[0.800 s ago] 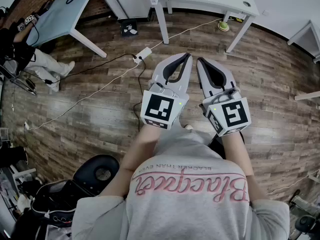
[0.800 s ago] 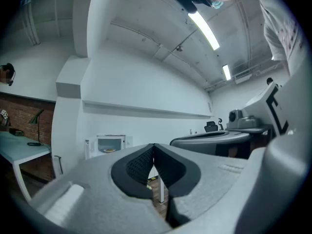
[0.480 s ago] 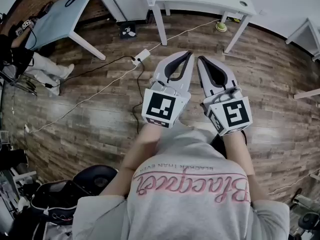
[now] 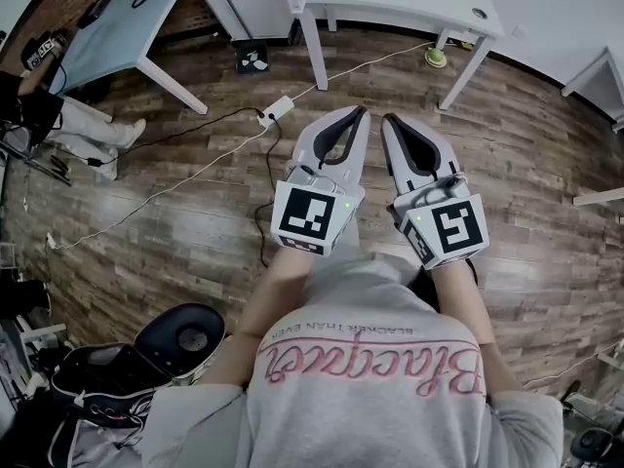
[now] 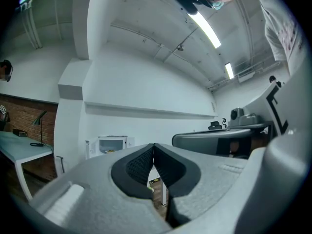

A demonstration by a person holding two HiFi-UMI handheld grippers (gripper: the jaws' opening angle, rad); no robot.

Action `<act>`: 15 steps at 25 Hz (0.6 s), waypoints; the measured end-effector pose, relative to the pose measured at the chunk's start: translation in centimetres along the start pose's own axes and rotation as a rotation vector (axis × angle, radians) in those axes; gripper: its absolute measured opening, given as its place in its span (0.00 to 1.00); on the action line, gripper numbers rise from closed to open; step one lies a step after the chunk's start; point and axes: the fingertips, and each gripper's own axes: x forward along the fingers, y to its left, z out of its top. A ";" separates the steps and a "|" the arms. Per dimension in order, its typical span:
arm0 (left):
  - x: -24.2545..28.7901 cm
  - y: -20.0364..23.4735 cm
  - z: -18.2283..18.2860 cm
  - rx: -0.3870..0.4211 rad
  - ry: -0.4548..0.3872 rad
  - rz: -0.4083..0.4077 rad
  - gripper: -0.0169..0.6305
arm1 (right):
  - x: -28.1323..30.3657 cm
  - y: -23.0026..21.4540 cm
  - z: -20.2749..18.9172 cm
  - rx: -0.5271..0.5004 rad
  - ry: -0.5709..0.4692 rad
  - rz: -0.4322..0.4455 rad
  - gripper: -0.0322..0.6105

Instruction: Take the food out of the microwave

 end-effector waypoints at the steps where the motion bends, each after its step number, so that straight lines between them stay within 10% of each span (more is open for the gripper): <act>1: 0.5 0.2 0.0 0.002 -0.002 -0.001 0.04 | 0.3 -0.5 -0.1 -0.004 0.003 -0.004 0.07; 15: 11.8 7.5 -0.1 0.013 -0.005 -0.048 0.04 | 10.7 -8.7 -0.9 -0.023 0.029 -0.027 0.07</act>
